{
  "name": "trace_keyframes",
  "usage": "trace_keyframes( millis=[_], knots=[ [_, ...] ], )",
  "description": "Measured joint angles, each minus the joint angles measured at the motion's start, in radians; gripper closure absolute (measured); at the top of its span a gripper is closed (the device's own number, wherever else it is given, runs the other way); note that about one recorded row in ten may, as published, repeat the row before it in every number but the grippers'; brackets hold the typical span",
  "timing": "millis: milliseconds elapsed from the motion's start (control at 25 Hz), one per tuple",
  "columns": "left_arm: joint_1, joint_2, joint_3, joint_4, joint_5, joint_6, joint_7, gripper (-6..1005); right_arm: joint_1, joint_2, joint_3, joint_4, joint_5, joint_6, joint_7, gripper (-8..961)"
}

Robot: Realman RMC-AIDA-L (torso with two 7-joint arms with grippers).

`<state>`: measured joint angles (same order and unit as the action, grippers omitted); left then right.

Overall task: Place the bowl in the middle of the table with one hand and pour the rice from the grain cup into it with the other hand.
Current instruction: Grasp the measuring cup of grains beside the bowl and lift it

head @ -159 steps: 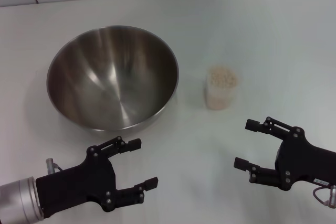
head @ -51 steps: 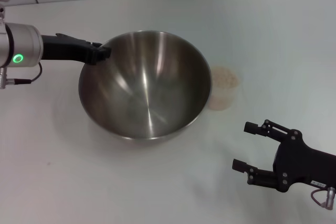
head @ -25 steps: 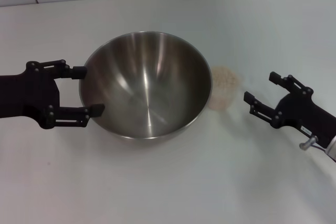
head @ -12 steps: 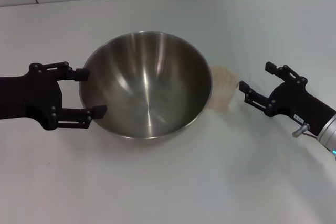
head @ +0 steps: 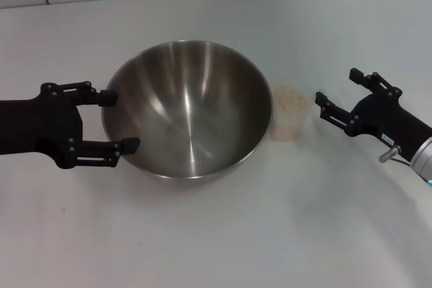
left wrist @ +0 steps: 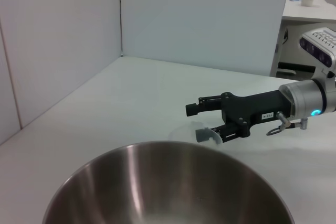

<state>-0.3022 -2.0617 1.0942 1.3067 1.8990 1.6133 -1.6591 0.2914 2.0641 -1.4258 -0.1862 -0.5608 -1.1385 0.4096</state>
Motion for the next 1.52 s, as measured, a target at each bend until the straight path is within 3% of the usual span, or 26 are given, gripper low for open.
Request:
trace_keyframes(
  millis=[640,1080,1280,1440,1520],
  knots=[
    [-0.008,0.0,-0.001,0.006,0.043,-0.003,0.007,143,0.039,0.011,0.0,-0.019,-0.005,0.035,-0.011,142],
    [-0.039,-0.002,-0.007,0.008,0.105,-0.017,-0.026,143,0.037,0.018,0.003,-0.019,0.001,0.027,-0.049,577],
    [-0.04,-0.002,-0.007,0.008,0.106,-0.018,-0.027,143,0.036,0.018,0.008,-0.019,0.001,0.024,-0.05,721],
    [-0.04,-0.001,-0.007,0.008,0.106,-0.018,-0.027,143,0.026,0.018,0.059,-0.021,0.002,-0.019,-0.051,830],
    [-0.042,-0.001,-0.009,0.008,0.106,-0.018,-0.028,143,0.004,0.02,0.145,-0.021,0.003,-0.113,-0.052,873]
  ],
)
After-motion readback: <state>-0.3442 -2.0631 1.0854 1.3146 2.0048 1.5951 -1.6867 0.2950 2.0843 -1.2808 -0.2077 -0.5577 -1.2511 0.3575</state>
